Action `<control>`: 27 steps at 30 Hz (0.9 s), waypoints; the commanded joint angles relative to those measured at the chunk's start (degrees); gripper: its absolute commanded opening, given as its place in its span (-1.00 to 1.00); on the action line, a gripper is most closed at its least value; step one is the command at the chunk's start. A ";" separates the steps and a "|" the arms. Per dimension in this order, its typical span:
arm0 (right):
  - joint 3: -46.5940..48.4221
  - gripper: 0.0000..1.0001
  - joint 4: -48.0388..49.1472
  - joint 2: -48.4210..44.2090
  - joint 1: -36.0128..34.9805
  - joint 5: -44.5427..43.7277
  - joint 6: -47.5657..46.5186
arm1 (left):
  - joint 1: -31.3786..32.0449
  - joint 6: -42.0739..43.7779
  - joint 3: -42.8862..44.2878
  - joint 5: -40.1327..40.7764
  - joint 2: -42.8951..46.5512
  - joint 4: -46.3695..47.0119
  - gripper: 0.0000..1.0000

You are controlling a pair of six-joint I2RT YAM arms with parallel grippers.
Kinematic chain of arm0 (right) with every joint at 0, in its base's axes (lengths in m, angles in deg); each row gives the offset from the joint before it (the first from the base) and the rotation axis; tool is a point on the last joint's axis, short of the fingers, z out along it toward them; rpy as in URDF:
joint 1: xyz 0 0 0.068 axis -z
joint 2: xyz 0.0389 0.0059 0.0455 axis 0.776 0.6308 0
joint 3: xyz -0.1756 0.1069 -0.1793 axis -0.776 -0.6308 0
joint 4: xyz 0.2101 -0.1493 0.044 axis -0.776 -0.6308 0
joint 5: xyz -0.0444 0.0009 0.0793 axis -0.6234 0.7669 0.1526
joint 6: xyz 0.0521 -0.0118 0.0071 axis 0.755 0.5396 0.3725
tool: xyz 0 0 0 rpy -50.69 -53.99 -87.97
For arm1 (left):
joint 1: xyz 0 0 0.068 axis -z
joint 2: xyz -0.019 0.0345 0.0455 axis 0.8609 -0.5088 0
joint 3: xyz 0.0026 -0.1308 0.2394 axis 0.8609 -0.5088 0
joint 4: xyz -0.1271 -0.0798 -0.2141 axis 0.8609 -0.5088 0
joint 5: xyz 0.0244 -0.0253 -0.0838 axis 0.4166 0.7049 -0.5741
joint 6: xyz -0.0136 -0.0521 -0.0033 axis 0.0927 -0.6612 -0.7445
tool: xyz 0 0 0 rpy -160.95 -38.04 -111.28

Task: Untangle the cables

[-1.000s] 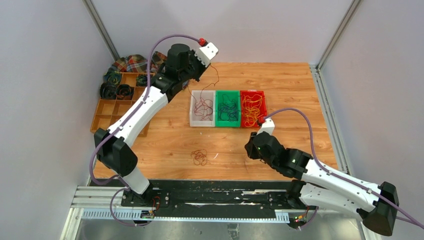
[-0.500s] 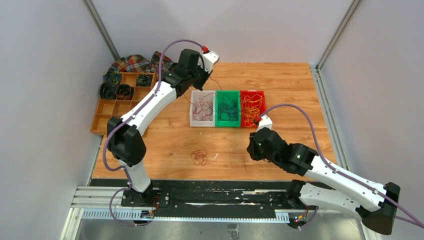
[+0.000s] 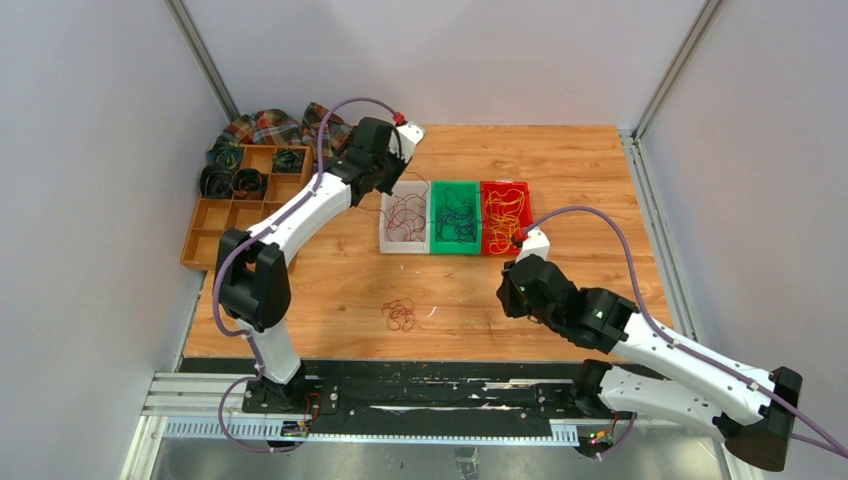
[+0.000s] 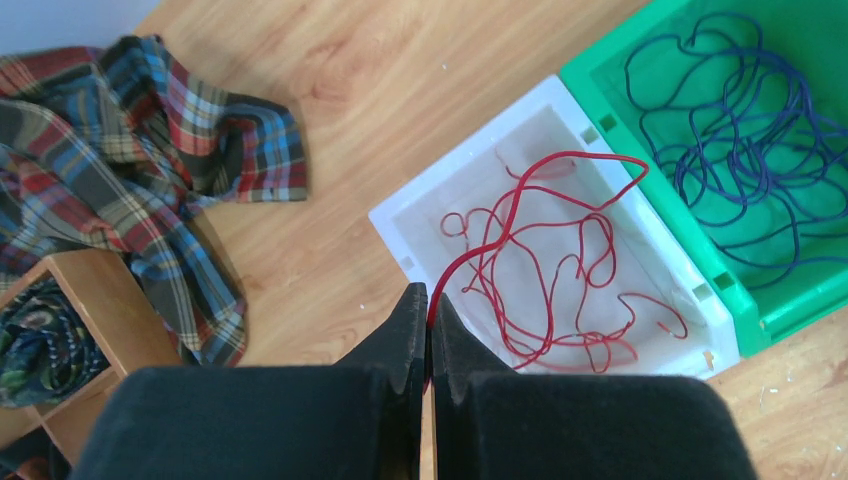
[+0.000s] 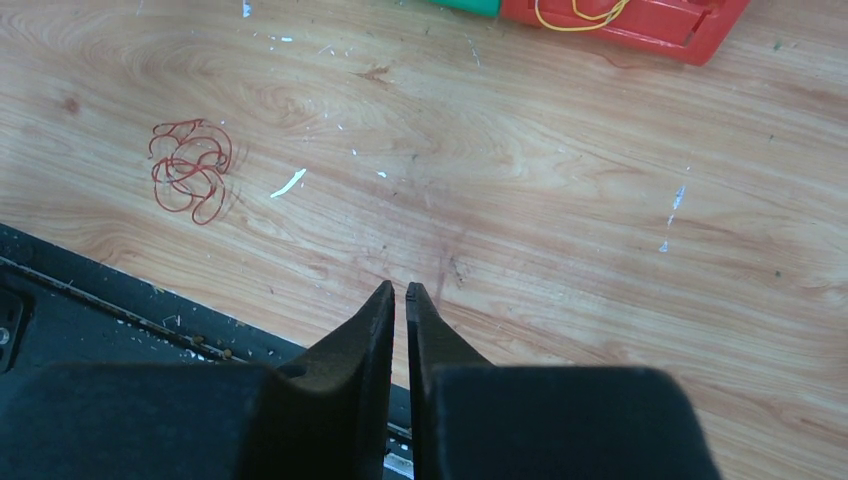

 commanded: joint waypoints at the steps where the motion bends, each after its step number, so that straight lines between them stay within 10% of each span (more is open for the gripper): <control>1: -0.17 -0.82 1.04 -0.71 -0.02 -2.43 1.26 | 0.77 0.91 0.49 0.46 0.90 1.17 -0.99; 10: -1.40 -0.84 -3.58 -7.99 -0.02 -6.80 1.66 | 4.26 -1.20 2.34 5.78 -3.53 1.09 -0.99; 21: -4.25 -0.85 -6.42 -14.22 -0.02 -9.97 4.70 | 4.78 -20.25 8.82 -17.83 -6.14 1.92 -0.99; 27: -4.60 -0.85 -7.36 -14.88 -0.04 -11.06 5.54 | 3.23 -17.66 5.36 -4.95 -5.76 2.42 -0.99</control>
